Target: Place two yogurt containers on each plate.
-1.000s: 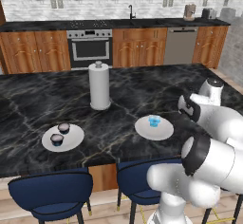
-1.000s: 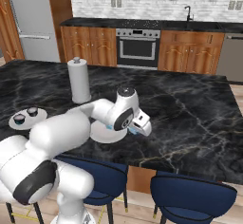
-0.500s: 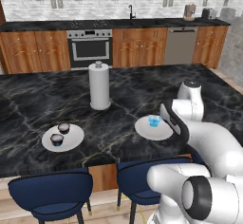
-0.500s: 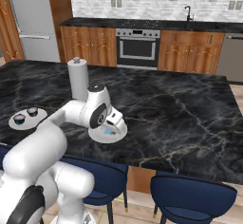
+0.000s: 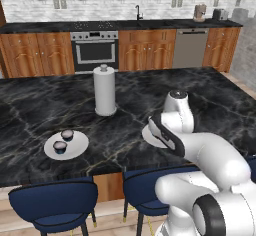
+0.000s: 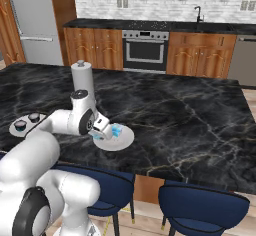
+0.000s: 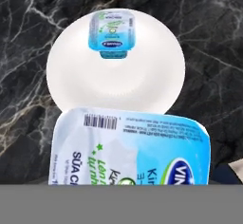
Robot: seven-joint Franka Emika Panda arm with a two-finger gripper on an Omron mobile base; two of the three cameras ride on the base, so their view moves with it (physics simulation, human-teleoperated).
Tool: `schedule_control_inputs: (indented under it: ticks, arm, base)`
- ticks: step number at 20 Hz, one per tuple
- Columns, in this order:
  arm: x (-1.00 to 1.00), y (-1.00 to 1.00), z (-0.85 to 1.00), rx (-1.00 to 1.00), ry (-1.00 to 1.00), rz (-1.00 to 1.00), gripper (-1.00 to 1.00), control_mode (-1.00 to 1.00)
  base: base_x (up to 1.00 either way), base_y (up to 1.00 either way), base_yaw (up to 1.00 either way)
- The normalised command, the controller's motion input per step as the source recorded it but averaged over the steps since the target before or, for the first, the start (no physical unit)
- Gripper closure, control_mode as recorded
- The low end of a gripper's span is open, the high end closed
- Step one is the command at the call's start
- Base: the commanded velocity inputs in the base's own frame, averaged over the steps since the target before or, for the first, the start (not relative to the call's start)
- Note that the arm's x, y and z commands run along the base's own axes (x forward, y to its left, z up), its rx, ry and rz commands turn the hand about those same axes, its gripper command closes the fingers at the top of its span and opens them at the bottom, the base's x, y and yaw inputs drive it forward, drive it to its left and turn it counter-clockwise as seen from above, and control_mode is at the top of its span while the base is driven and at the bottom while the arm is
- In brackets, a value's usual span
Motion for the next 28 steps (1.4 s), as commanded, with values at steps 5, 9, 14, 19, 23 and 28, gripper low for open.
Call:
schedule_control_inputs:
  ticks: [5, 9, 14, 19, 23, 28]
  arm:
    - [0.09, 0.01, -0.24, 0.06, 0.00, 0.07, 1.00, -1.00]
    - [0.21, 0.00, -0.27, 0.05, 0.00, 0.09, 1.00, -1.00]
    - [0.34, 0.00, -0.24, 0.01, 0.00, 0.07, 1.00, -1.00]
    - [0.31, -0.06, -0.22, 0.00, 0.00, 0.04, 1.00, -1.00]
    - [0.26, -0.06, -0.28, 0.00, 0.00, 0.01, 1.00, -1.00]
    - [0.31, -0.11, -0.30, 0.00, 0.00, 0.01, 1.00, -1.00]
  base:
    - [0.00, 0.00, 0.00]
    - [0.00, 0.00, 0.00]
    - [0.00, 0.00, 0.00]
    - [0.00, 0.00, 0.00]
    - [0.00, 0.00, 0.00]
    - [0.00, 0.00, 0.00]
